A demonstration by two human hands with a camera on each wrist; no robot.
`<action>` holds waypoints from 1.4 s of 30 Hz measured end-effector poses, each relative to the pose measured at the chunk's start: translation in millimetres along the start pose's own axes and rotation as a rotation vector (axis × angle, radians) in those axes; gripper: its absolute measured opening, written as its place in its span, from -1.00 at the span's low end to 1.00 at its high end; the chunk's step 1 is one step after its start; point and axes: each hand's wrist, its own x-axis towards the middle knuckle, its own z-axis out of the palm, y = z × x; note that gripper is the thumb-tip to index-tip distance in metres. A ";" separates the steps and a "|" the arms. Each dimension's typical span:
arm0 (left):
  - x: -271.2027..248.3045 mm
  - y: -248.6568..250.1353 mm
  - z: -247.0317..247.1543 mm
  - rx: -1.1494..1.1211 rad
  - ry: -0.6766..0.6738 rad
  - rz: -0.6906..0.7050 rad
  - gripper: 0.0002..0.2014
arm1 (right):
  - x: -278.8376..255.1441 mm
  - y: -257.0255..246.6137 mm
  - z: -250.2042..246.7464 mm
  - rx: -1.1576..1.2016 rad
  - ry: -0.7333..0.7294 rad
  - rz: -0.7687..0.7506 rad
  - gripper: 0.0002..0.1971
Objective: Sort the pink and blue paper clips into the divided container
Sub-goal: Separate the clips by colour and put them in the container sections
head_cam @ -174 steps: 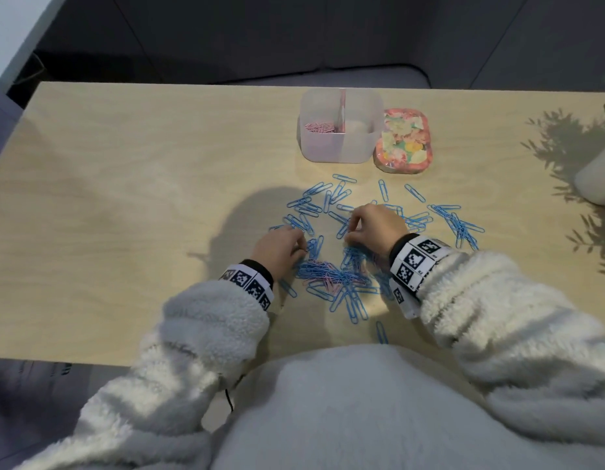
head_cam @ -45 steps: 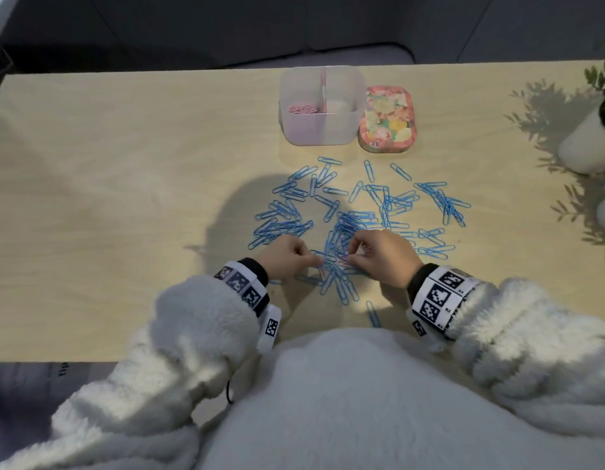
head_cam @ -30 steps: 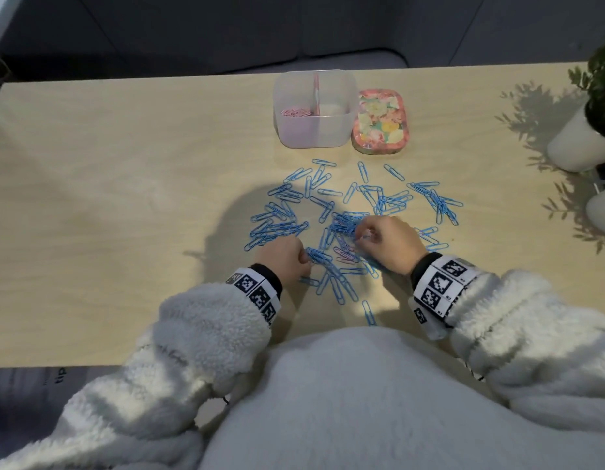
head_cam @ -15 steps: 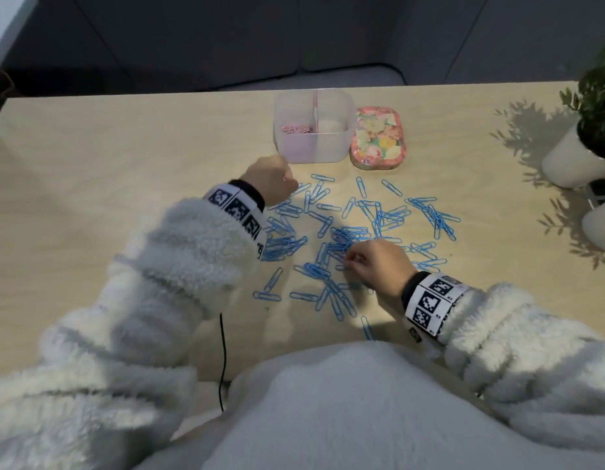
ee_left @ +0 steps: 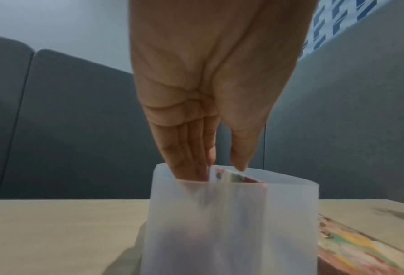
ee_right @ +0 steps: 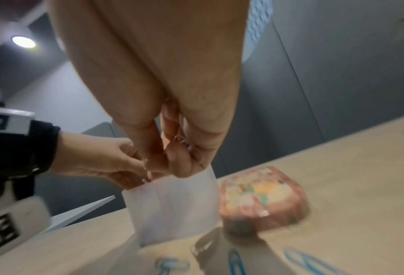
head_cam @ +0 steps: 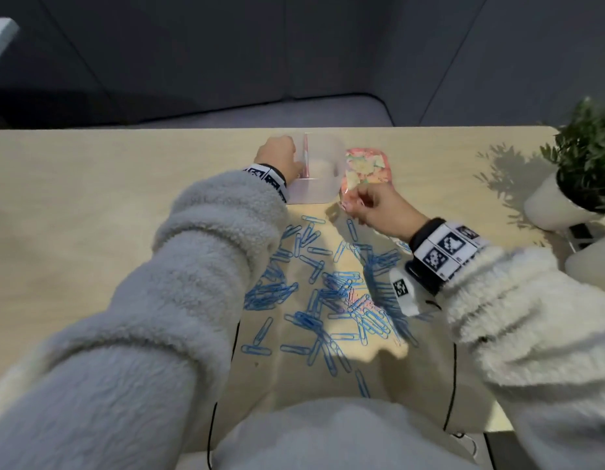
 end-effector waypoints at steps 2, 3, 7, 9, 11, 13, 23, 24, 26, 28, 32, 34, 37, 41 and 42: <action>1.5 -4.6 2.6 -0.067 0.014 -0.013 -0.67 | 27.3 -15.5 0.2 -0.019 0.048 -0.016 -0.79; 0.9 -8.4 2.2 -0.123 0.045 -0.024 -0.67 | 40.9 -23.9 2.4 -0.014 0.076 -0.013 -0.80; -22.7 -26.6 -1.2 -0.397 0.233 0.015 -0.63 | 87.0 -56.6 20.7 0.051 0.133 0.007 -0.72; -48.6 -33.6 4.0 -0.406 0.260 0.072 -0.68 | 103.8 -67.5 32.9 0.180 0.136 0.048 -0.65; -79.3 -38.4 14.2 -0.366 0.197 0.105 -0.73 | 115.9 -71.9 45.1 0.291 0.086 0.109 -0.67; -106.1 -45.2 28.6 -0.291 0.079 0.167 -0.78 | 118.5 -75.8 52.4 0.319 0.037 0.157 -0.69; -167.7 -43.7 88.3 0.000 -0.298 0.414 -0.82 | 45.4 -47.2 15.0 0.401 0.223 0.057 -0.73; -171.3 -42.7 92.9 0.021 -0.311 0.433 -0.81 | 27.5 -35.9 12.5 0.398 0.189 0.087 -0.73; -178.3 -41.4 100.3 0.078 -0.327 0.469 -0.81 | -11.9 -10.2 11.3 0.296 0.063 0.123 -0.74; -183.2 -43.6 103.3 0.126 -0.332 0.489 -0.83 | -47.0 16.2 14.5 0.134 -0.048 0.122 -0.75; -184.8 -57.4 96.4 0.149 -0.334 0.448 -0.85 | -87.4 56.6 29.9 -0.243 -0.091 0.165 -0.69; -183.7 -57.9 92.8 0.173 -0.314 0.436 -0.84 | -93.3 65.8 38.6 -0.314 -0.041 0.209 -0.79; -182.4 -38.2 94.9 0.199 -0.292 0.491 -0.81 | -91.9 63.2 52.0 -0.360 -0.005 0.280 -0.79; -182.8 -17.7 104.9 0.296 -0.278 0.525 -0.79 | -86.1 58.0 65.2 -0.477 0.000 0.318 -0.81; -182.9 -17.4 106.1 0.310 -0.270 0.513 -0.79 | -85.0 58.1 67.3 -0.473 0.000 0.320 -0.86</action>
